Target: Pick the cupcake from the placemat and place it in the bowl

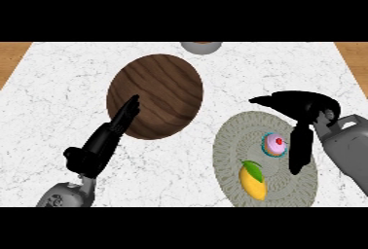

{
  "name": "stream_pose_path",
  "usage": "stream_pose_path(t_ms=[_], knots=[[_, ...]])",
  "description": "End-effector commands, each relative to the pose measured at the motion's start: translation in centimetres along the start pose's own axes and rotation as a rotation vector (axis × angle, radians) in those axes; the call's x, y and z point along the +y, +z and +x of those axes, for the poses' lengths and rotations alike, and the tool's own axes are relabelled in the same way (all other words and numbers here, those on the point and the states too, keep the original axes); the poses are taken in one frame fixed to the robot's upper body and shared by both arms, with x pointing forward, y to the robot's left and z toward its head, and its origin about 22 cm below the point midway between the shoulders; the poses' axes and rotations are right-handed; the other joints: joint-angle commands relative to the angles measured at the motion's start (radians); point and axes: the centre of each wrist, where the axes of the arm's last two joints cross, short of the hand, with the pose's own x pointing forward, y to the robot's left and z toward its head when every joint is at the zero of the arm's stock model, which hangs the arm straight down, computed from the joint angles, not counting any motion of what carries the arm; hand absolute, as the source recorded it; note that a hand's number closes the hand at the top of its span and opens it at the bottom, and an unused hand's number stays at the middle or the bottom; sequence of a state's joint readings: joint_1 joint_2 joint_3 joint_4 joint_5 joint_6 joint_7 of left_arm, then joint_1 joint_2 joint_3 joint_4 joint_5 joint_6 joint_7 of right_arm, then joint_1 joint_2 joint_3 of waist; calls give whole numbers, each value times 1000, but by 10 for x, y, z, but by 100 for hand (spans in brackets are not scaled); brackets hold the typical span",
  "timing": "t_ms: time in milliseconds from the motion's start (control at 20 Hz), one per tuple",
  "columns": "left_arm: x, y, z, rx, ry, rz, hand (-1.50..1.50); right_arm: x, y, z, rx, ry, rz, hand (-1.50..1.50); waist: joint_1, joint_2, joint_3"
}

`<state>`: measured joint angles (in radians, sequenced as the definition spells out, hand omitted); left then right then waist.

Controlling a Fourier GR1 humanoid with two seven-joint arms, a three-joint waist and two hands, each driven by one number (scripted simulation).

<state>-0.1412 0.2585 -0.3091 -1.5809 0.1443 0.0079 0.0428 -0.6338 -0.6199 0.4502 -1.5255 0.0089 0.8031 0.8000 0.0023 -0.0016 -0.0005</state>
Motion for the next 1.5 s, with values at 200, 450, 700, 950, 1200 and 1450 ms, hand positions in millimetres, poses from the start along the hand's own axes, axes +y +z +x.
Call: stream_pose_path(t_ms=[200, 450, 700, 950, 1200, 1450], knots=[[7, -4, 7, 8, 15, 13, 0, 38, 5, -15, 34, 59, -86, -150, -4, 1, 1], [8, 2, 7, -20, -15, 8, 0, 59, 4, -3, 43, 85, -176, -150, -2, 1, 1], [4, 7, 0, -12, 12, 11, 0, 58, -10, 0, 103, 108, -193, -150, 2, 1, 0], [6, -5, -8, 3, 13, -18, 0, 55, -31, -23, 117, 80, -161, -150, 2, 2, 0], [22, -2, -8, -9, 13, -7, 0, 73, -48, -29, 113, 68, -164, -150, 2, 2, 0], [-6, 13, 0, -8, 12, 3, 0, 78, -61, -46, 96, 62, -145, -150, 5, 2, 1]])
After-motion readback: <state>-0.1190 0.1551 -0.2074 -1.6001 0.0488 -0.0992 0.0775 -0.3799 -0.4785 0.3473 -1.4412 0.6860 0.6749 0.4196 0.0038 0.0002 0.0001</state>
